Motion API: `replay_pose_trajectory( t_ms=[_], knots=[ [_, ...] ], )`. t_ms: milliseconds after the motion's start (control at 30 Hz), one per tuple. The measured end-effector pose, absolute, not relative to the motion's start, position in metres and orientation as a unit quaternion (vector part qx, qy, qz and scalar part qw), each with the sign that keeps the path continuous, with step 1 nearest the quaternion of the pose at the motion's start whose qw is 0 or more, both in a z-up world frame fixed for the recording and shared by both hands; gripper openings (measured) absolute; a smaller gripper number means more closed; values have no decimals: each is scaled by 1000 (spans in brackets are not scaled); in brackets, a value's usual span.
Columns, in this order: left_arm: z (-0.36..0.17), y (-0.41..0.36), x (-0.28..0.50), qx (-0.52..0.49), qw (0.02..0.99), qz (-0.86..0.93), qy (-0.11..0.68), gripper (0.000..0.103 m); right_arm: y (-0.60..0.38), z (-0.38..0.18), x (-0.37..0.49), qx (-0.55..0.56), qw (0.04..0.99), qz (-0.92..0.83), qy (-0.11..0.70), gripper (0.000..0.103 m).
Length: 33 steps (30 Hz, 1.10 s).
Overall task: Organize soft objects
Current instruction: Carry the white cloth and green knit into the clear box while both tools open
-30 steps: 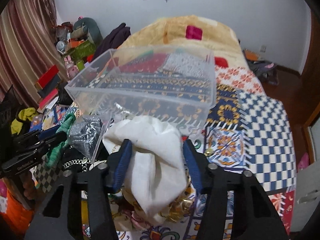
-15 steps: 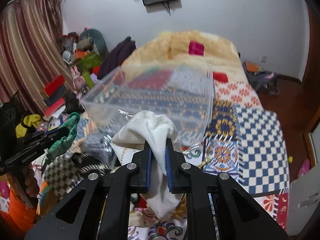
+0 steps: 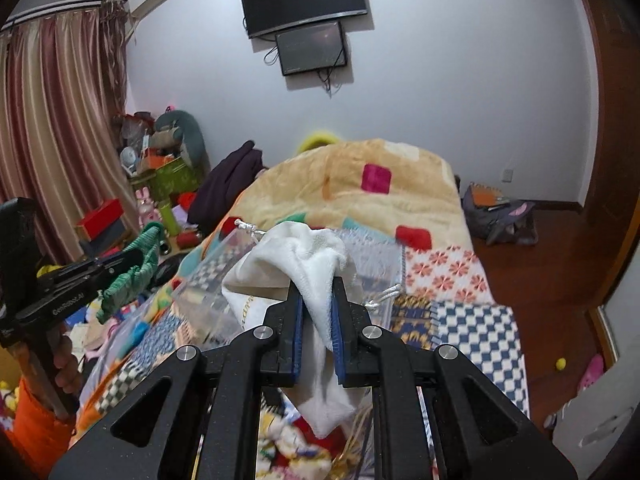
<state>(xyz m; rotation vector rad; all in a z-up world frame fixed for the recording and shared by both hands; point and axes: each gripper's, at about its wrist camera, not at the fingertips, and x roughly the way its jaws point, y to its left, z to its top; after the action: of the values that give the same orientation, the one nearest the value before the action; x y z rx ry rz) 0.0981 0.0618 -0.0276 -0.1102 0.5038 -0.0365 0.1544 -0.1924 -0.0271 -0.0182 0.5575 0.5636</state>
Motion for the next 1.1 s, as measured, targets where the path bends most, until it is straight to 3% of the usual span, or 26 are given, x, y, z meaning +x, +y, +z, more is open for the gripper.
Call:
replay_pose_trajectory(
  t_ms=[267, 667, 1000, 1100],
  knots=[
    [-25, 60, 148, -42, 963, -25, 267, 6, -180, -41, 190, -17, 920, 266, 288, 11],
    [-83, 44, 217, -16, 932, -35, 359, 6, -154, -86, 224, -60, 894, 276, 347, 11],
    [-111, 35, 231, -2, 920, -33, 391, 6, -147, -105, 229, -82, 878, 280, 380, 13],
    [-111, 34, 230, -4, 919, -32, 392, 16, -146, -102, 230, -79, 876, 283, 382, 18]
  ],
)
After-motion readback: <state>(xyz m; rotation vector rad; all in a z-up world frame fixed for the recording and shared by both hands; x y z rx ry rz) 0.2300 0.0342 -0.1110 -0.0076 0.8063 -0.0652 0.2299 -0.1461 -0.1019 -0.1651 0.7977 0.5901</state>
